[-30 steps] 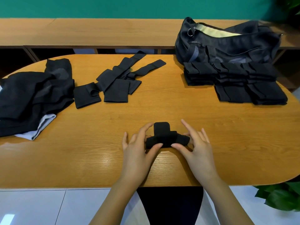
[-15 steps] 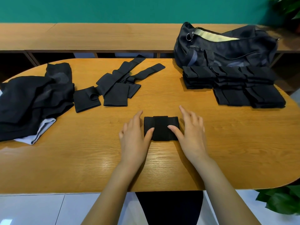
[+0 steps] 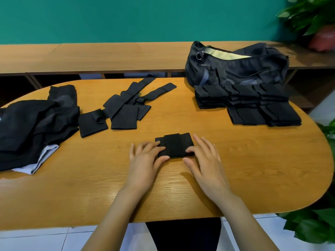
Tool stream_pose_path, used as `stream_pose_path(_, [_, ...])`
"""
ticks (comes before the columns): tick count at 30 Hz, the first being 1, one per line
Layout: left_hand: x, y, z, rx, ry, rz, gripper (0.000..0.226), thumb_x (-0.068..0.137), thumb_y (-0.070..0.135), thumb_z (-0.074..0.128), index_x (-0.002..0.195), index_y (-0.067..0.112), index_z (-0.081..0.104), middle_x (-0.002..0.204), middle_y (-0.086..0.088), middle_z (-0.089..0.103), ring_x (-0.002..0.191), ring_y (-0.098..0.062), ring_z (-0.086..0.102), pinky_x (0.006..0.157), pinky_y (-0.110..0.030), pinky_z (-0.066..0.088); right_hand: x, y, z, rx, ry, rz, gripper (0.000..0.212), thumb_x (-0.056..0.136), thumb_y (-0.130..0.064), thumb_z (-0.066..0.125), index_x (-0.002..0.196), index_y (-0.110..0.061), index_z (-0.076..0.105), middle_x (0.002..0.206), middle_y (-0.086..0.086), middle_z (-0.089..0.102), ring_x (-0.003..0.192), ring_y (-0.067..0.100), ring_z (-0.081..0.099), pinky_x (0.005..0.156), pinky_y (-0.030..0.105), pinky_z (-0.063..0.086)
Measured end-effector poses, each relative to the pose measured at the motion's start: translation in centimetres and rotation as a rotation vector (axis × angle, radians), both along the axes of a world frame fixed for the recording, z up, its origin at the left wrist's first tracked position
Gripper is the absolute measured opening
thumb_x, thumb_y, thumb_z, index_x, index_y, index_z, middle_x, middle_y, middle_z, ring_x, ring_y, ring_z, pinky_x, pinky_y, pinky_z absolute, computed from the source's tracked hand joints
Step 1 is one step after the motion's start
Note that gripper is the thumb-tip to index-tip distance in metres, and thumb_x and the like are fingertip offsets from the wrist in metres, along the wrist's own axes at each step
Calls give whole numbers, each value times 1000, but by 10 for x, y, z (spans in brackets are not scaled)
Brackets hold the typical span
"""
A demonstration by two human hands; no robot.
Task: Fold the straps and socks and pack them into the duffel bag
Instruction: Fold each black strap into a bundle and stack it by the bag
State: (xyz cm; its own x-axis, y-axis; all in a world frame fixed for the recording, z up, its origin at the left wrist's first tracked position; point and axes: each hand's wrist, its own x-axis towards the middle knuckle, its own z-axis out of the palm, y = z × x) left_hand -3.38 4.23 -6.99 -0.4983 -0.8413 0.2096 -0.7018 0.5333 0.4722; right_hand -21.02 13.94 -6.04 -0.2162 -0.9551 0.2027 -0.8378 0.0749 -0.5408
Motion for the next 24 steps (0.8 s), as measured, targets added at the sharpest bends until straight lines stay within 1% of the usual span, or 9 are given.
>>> stream_pose_path(2, [-9, -2, 2, 12, 4, 20, 52, 90, 57, 35, 127, 31, 61, 135, 12, 54, 132, -12, 35, 119, -48, 8, -1, 1, 0, -15, 106, 34, 51, 94, -62, 24, 112, -33, 62, 160, -13, 17, 148, 7, 2, 120, 36, -3])
stream_pose_path(4, [-18, -4, 1, 15, -2, 31, 46, 92, 54, 40, 126, 31, 62, 134, 13, 55, 130, -12, 36, 118, -49, 9, -2, 1, 1, 19, 240, 64, 57, 93, -62, 19, 111, -34, 66, 161, -13, 14, 149, 12, 3, 120, 40, -4])
stream_pose_path(7, [-34, -4, 0, 27, 1, 34, 43, 94, 52, 43, 126, 32, 62, 133, 12, 56, 128, -12, 38, 117, -49, 12, -4, -4, -1, 59, 436, 48, 64, 94, -60, 19, 117, -27, 68, 158, -8, 28, 144, 19, 25, 120, 46, 13])
stream_pose_path(10, [-51, -2, 2, 42, 10, 56, 54, 92, 58, 32, 133, 32, 55, 136, 11, 54, 129, -12, 38, 116, -48, 16, -11, -7, -3, 96, 521, -5, 66, 95, -58, 21, 119, -21, 69, 148, -8, 46, 133, 18, 44, 115, 41, 30])
stream_pose_path(11, [-56, -2, 2, 44, 27, 78, 60, 91, 61, 27, 138, 32, 49, 138, 11, 52, 130, -13, 37, 116, -48, 18, -16, -8, -2, 95, 522, -16, 66, 96, -58, 21, 122, -20, 67, 147, -8, 46, 132, 18, 45, 115, 40, 31])
stream_pose_path(13, [-65, -3, 2, 46, 79, 131, 67, 89, 63, 24, 147, 31, 35, 143, 9, 45, 134, -17, 34, 117, -48, 19, -31, -11, 3, 61, 524, -44, 66, 98, -57, 19, 126, -18, 64, 149, -8, 43, 135, 18, 41, 116, 41, 24])
stream_pose_path(15, [-72, -6, 3, 56, 113, 163, 71, 89, 64, 20, 150, 30, 27, 145, 6, 42, 137, -20, 31, 118, -49, 16, -54, -14, 10, 11, 542, -105, 67, 99, -57, 18, 127, -15, 62, 153, -7, 38, 140, 19, 36, 117, 46, 19])
stream_pose_path(20, [-79, -17, 3, 58, 61, 173, 75, 86, 64, 12, 151, 27, 26, 146, 2, 42, 141, -23, 26, 119, -52, 9, -131, -17, 25, 34, 549, -353, 63, 98, -55, 30, 137, -11, 53, 158, -5, 29, 143, 24, 29, 119, 53, 19])
stream_pose_path(24, [-77, -19, -5, 75, 6, 202, 73, 88, 61, 13, 150, 26, 28, 144, 1, 44, 140, -25, 26, 119, -53, 6, -168, -21, 19, 155, 566, -413, 62, 99, -54, 33, 142, -12, 47, 160, -7, 22, 146, 23, 20, 120, 51, 11])
